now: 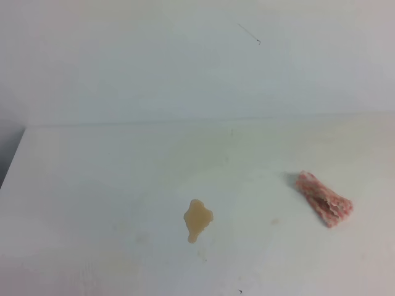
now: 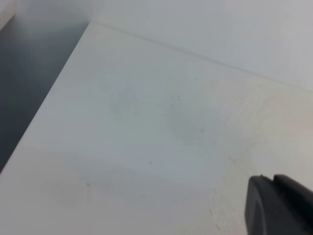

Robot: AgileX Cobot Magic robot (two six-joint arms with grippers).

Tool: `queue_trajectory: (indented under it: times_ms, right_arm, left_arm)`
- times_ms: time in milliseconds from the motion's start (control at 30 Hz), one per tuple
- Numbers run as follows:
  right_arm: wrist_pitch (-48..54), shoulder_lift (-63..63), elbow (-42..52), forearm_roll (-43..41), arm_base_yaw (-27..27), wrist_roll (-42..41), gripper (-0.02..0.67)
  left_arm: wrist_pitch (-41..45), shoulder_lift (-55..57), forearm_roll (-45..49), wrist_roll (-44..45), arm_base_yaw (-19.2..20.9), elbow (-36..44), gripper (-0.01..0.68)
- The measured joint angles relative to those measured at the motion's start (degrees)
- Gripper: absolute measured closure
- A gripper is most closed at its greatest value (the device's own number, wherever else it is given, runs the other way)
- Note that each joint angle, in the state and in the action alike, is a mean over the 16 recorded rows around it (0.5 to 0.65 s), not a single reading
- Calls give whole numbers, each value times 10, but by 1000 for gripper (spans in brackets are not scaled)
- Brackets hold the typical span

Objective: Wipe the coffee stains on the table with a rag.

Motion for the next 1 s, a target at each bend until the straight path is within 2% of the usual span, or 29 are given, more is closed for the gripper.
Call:
queue_trajectory:
  times_ms: [233, 400, 567, 767, 1000]
  right_arm:
    - [29, 73, 0, 67, 3, -26, 603]
    - [41, 120, 0, 79, 24, -47, 490]
    - [29, 162, 0, 77, 70, -58, 353]
    - [-21, 209, -3, 49, 141, -59, 230]
    - [-86, 274, -17, -54, 195, 8, 206]
  left_arm:
    - [0, 0, 0, 0, 0, 0, 674]
    - [0, 0, 0, 0, 0, 0, 674]
    - [0, 0, 0, 0, 0, 0, 674]
    - [-1, -1, 0, 0, 0, 2, 674]
    - [-1, -1, 0, 0, 0, 2, 674]
